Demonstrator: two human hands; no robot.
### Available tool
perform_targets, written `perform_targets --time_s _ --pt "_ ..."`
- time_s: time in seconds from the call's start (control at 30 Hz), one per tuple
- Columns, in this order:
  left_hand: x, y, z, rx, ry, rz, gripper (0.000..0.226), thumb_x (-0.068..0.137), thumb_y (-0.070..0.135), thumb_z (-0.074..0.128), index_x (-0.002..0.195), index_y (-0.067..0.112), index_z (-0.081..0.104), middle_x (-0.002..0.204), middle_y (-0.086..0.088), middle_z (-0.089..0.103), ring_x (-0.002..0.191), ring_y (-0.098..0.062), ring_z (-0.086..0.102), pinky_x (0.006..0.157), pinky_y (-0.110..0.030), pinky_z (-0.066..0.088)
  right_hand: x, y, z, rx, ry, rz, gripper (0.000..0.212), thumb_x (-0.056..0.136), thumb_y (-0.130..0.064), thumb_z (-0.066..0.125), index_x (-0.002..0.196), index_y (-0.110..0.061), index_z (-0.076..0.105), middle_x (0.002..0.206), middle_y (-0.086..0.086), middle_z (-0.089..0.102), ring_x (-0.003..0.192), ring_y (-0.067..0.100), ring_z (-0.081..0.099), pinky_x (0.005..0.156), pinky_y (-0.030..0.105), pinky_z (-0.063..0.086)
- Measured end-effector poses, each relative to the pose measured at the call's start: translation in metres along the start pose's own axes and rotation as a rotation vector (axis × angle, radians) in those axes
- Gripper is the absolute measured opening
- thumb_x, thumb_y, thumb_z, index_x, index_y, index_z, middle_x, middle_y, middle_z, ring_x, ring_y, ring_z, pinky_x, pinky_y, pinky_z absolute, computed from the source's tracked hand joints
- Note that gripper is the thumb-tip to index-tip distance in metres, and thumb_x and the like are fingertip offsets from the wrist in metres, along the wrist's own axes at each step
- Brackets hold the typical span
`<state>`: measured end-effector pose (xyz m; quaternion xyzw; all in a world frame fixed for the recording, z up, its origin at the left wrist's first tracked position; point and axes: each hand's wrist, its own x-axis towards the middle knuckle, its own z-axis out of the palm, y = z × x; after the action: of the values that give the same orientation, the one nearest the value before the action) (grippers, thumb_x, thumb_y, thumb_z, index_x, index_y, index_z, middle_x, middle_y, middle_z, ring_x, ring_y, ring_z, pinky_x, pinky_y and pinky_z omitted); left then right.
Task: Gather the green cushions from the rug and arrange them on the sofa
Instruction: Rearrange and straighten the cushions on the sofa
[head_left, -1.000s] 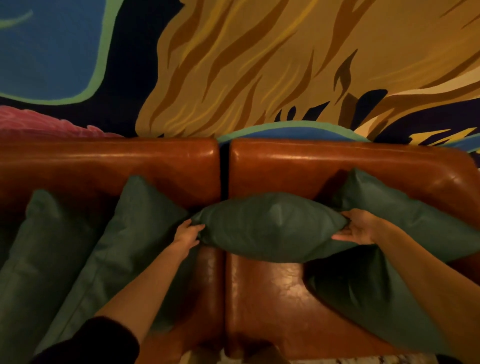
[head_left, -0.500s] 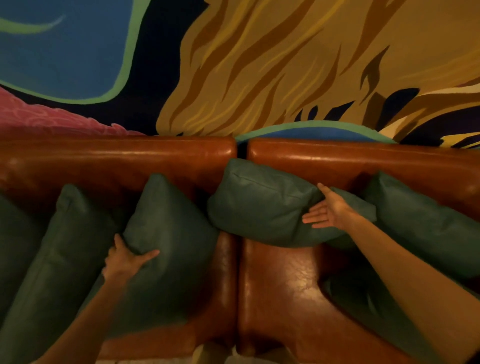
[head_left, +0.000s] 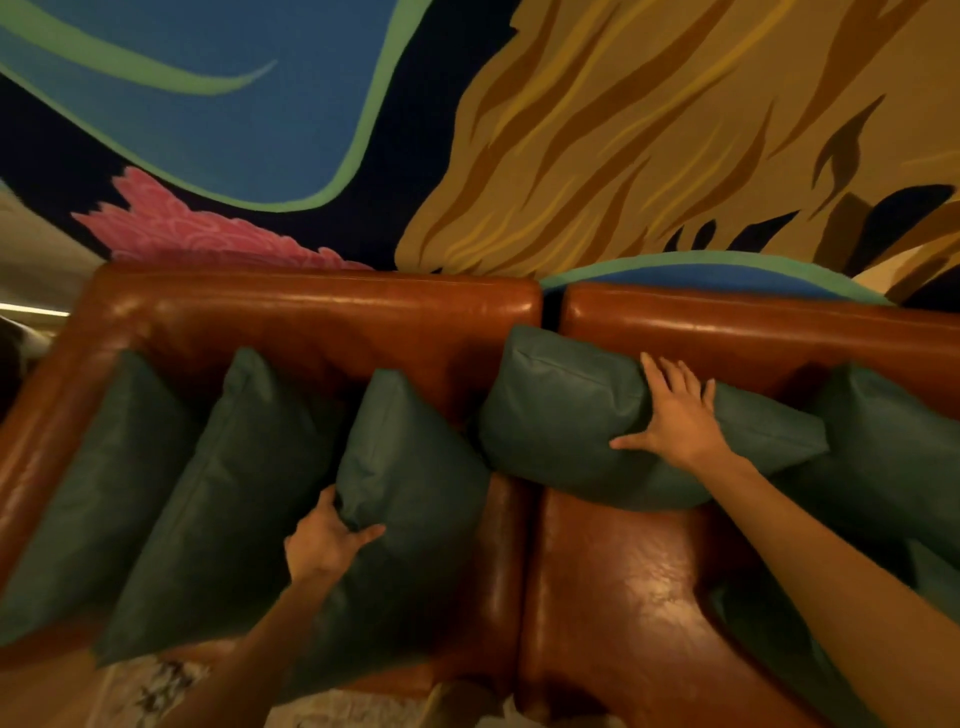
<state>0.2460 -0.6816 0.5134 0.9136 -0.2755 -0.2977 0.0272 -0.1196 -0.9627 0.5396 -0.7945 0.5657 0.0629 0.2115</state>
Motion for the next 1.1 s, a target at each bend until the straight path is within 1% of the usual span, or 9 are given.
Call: perform_targets --time_s 0.07,0.23,0.37,0.47,0.6,0.73,0.93,1.03,1.1 --pt "-0.005 0.0 0.0 0.04 -0.004 0.037 0.087 0.062 0.057 0.077 0.133 0.023 0.039 0.122 -0.007 0.063 0.113 -0.033 0.058 0.094 -0.045 0.046 0.01 -0.011 0.004 -0.055 -0.011 0.049 0.129 0.057 -0.063 0.081 0.155 -0.02 0.009 0.146 0.015 0.035 0.137 0.039 0.028 0.116 0.06 0.008" --pt "-0.022 -0.034 -0.001 0.048 -0.019 0.033 0.082 0.064 0.05 0.08 0.13 0.02 0.042 0.113 -0.009 0.067 0.104 -0.034 0.063 0.084 -0.042 0.051 0.021 -0.027 0.001 -0.118 -0.04 -0.047 0.076 0.071 -0.052 0.077 0.136 -0.02 0.052 0.123 0.01 0.058 0.121 0.035 0.046 0.117 0.055 0.016" --pt "-0.031 -0.076 -0.001 0.061 -0.098 0.056 0.087 0.063 0.053 0.079 0.135 0.025 0.039 0.118 -0.004 0.066 0.107 -0.028 0.063 0.087 -0.039 0.051 0.024 -0.054 -0.002 -0.102 0.056 -0.187 0.065 0.069 -0.046 0.08 0.125 -0.019 0.06 0.114 0.009 0.065 0.113 0.033 0.054 0.111 0.045 0.03" --pt "-0.036 -0.101 0.001 0.101 -0.18 0.046 0.088 0.065 0.053 0.077 0.138 0.034 0.033 0.127 0.002 0.061 0.115 -0.023 0.059 0.097 -0.041 0.046 0.039 -0.084 0.001 -0.117 0.051 -0.272 0.072 0.068 -0.049 0.08 0.13 -0.022 0.057 0.115 0.009 0.064 0.115 0.032 0.053 0.111 0.045 0.028" --pt "-0.031 -0.109 0.003 0.146 -0.169 0.103 0.091 0.062 0.056 0.076 0.14 0.037 0.034 0.134 0.006 0.054 0.123 -0.021 0.052 0.101 -0.044 0.042 0.054 -0.098 0.03 -0.14 -0.05 -0.181 0.085 0.074 -0.052 0.074 0.147 -0.025 0.039 0.132 0.012 0.053 0.129 0.036 0.038 0.117 0.057 0.007" --pt "-0.015 -0.102 0.008 0.129 -0.256 0.15 0.105 0.055 0.055 0.077 0.145 0.031 0.029 0.15 0.003 0.032 0.131 -0.025 0.041 0.108 -0.048 0.037 0.054 -0.101 0.053 -0.192 -0.166 -0.131 0.096 0.076 -0.06 0.068 0.152 -0.023 0.023 0.146 0.014 0.036 0.138 0.038 0.027 0.118 0.061 0.006" --pt "-0.018 -0.103 0.011 0.036 -0.279 0.151 0.105 0.058 0.045 0.081 0.144 0.031 0.024 0.142 0.001 0.046 0.128 -0.022 0.047 0.109 -0.035 0.036 0.062 -0.108 0.044 -0.025 -0.064 -0.433 0.11 0.07 -0.061 0.073 0.155 -0.024 0.013 0.162 0.006 0.008 0.148 0.031 0.013 0.121 0.053 0.009" --pt "-0.021 -0.102 0.015 0.014 -0.27 0.147 0.118 0.054 0.049 0.081 0.148 0.034 0.012 0.146 0.002 0.042 0.13 -0.022 0.045 0.111 -0.035 0.036 0.074 -0.138 0.058 0.021 -0.123 -0.506 0.116 0.068 -0.068 0.071 0.155 -0.026 0.007 0.163 0.004 0.009 0.148 0.027 0.013 0.121 0.051 0.012" --pt "-0.023 -0.101 0.024 -0.038 -0.28 0.139 0.13 0.048 0.056 0.078 0.15 0.037 0.001 0.149 0.004 0.038 0.132 -0.02 0.044 0.113 -0.035 0.035 0.08 -0.159 0.076 -0.066 -0.125 -0.529 0.107 0.072 -0.065 0.069 0.155 -0.027 0.013 0.158 0.005 0.023 0.144 0.028 0.024 0.119 0.051 0.015"
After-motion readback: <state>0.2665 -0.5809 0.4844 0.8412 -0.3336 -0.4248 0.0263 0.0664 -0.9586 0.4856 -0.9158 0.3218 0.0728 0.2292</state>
